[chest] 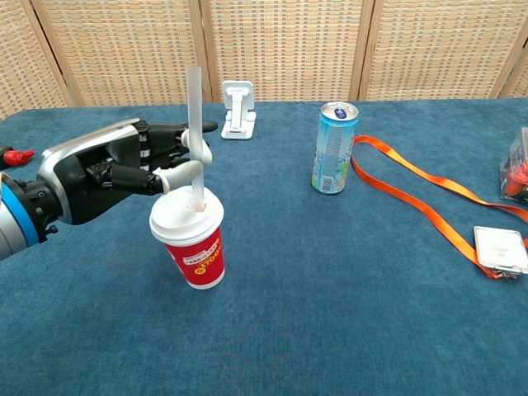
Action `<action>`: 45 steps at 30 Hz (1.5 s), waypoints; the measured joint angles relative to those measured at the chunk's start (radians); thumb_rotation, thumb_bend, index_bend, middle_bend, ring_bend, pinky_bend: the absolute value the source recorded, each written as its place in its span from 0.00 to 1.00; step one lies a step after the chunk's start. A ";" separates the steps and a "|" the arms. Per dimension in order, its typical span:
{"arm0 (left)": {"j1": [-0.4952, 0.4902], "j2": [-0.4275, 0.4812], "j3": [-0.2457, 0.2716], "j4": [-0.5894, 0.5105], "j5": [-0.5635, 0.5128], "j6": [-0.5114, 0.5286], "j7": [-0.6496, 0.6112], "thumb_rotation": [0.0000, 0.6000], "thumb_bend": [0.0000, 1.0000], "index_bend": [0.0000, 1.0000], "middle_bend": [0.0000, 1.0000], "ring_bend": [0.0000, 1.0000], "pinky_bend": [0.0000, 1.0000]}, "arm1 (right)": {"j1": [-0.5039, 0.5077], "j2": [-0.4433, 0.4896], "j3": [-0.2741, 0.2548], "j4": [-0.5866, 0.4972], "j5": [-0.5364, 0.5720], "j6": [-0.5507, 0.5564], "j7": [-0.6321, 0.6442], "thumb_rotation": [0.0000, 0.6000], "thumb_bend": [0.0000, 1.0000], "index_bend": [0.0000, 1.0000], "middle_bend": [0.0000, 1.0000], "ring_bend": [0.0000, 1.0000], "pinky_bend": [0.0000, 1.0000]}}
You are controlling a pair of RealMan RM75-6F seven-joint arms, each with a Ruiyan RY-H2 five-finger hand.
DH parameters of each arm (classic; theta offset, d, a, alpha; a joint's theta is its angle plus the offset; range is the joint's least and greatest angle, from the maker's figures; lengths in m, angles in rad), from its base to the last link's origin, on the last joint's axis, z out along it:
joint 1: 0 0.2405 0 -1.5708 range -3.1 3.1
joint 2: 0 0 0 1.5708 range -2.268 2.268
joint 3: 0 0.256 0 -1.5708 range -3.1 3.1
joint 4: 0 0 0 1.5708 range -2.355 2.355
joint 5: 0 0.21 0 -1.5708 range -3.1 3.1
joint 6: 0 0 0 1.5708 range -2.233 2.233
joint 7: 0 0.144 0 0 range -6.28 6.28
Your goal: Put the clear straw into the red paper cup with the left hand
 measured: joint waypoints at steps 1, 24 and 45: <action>0.000 0.000 0.004 0.006 0.003 0.000 0.003 1.00 0.37 0.24 0.00 0.00 0.00 | 0.000 0.000 0.000 0.000 0.000 0.000 0.000 1.00 0.03 0.01 0.00 0.00 0.00; 0.057 0.084 -0.014 -0.035 -0.035 0.130 0.283 1.00 0.27 0.00 0.00 0.00 0.00 | 0.003 -0.009 0.003 0.009 0.012 -0.013 -0.013 1.00 0.03 0.01 0.00 0.00 0.00; 0.363 0.309 0.152 -0.232 -0.158 0.468 1.389 1.00 0.00 0.00 0.00 0.00 0.00 | -0.007 0.021 -0.010 -0.071 0.044 -0.058 -0.149 1.00 0.03 0.00 0.00 0.00 0.00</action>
